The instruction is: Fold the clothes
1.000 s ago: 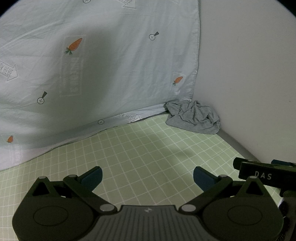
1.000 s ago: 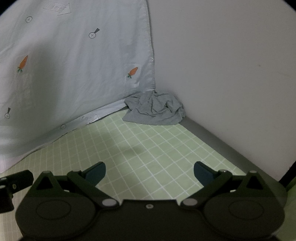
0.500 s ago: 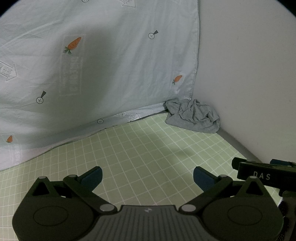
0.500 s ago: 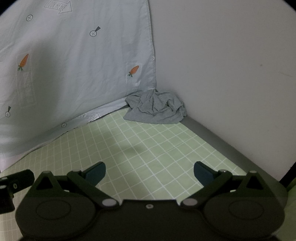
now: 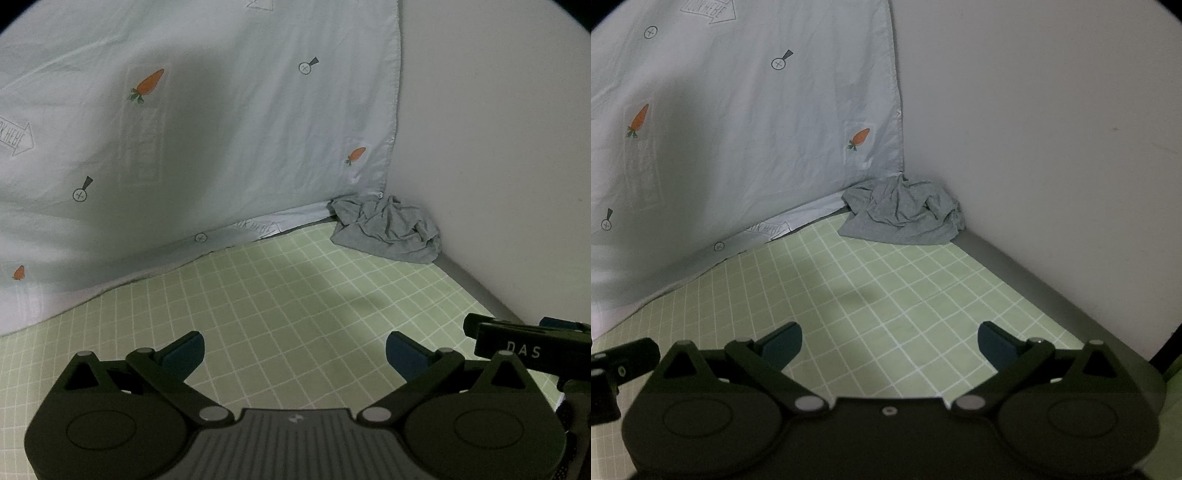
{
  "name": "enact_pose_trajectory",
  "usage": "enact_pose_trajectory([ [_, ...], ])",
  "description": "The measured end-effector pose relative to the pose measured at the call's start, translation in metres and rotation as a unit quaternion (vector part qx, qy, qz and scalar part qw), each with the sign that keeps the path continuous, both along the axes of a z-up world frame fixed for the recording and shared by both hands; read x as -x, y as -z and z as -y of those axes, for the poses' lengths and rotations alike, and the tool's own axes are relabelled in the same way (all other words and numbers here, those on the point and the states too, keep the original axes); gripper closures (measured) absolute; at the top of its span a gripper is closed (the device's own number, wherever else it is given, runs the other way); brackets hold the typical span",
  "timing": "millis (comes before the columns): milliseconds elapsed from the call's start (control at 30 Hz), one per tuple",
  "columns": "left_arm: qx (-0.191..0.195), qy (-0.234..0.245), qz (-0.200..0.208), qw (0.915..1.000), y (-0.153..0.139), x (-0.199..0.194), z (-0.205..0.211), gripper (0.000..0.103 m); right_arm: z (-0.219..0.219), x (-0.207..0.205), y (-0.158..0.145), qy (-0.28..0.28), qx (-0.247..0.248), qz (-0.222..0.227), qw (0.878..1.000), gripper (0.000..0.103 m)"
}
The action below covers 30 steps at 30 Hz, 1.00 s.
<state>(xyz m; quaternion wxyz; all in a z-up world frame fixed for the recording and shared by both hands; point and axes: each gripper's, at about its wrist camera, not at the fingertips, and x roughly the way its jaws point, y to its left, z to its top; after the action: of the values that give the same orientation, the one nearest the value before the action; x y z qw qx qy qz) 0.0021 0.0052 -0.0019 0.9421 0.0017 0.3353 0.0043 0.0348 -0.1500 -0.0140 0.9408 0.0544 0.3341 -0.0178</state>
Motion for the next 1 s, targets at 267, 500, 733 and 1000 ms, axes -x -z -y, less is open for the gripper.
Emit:
enact_pose_trajectory([
  [267,0.000,0.001,-0.005,1.0000,0.001,-0.002,-0.002,0.000,0.004,-0.002,0.000,0.002,-0.002,-0.003,1.000,0.000],
  [500,0.002,0.006,-0.013,0.9999,0.004,-0.003,0.003,0.000,0.008,-0.005,0.003,0.003,-0.004,-0.008,1.000,0.000],
  [733,0.001,-0.005,-0.038,0.9993,0.016,-0.019,0.010,0.000,0.025,-0.017,0.014,0.017,-0.012,-0.032,0.999,0.000],
  [1000,-0.011,-0.025,-0.088,0.9958,0.041,-0.076,0.014,0.000,0.058,-0.060,0.046,0.003,-0.042,-0.048,0.998,0.000],
])
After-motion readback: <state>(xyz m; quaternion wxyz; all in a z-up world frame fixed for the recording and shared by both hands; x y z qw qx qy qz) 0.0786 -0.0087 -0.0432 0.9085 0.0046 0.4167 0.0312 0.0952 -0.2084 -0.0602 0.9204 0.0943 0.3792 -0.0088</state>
